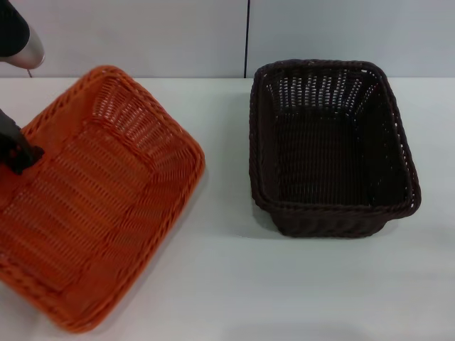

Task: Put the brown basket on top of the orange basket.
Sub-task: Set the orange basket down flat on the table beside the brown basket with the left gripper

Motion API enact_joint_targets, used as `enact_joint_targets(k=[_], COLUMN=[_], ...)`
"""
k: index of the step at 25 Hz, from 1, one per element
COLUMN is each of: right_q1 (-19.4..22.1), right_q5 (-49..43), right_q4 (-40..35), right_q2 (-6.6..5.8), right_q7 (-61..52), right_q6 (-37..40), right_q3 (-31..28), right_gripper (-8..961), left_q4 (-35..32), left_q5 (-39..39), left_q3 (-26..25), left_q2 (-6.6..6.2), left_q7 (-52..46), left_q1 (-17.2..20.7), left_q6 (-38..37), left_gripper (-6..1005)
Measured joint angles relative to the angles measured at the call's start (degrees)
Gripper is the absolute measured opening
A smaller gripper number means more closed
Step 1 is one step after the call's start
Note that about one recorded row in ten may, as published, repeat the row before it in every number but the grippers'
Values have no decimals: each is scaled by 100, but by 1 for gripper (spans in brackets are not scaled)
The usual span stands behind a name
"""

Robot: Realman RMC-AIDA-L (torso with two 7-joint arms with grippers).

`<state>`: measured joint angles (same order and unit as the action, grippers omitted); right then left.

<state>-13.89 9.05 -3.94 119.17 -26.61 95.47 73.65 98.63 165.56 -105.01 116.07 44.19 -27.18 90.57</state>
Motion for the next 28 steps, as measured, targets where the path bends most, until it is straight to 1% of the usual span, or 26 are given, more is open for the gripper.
enact_joint_targets(k=[4,9,12,15,16,19,20,21,24,25,28], right_q1=[2,17,22,29,31,48,56,65,87,95,105], right_q5=[-7,-31,-68,-73,-73,-73,-73,-73,-73,-73,-73], right_q4=[4,25,35,41,42,43,43,44,47,50,76], right_q2=[0,6,8,9,9,15,17,19,19,19,18], right_q7=[-61,-65,-68,-72,-73,-73,-73,-73,-73,-73,-73], right_q6=[87,125,156,184,186,190,191,191,191,191,191], right_q3=[0,0,0,0,0,0,0,0,0,0,0], right_gripper=[822,821,821,821,821,820,820,820,820,820,821], left_q4=[284,557,779,831,869,869,886,886,887,894,895], left_q5=[2,-17,-78,-139,-274,-274,-469,-492,-499,-624,-815], left_q3=[-13,26,207,322,478,478,807,901,979,1072,1140], left_q2=[35,144,169,174,182,182,207,222,233,235,233], left_q7=[453,788,849,853,854,854,810,789,774,713,680], left_q1=[4,6,9,7,-15,-15,-115,-160,-199,-245,-300], left_q6=[344,566,657,682,726,726,739,735,735,738,746], left_gripper=[220,193,181,169,165,156,153,153,152,152,152])
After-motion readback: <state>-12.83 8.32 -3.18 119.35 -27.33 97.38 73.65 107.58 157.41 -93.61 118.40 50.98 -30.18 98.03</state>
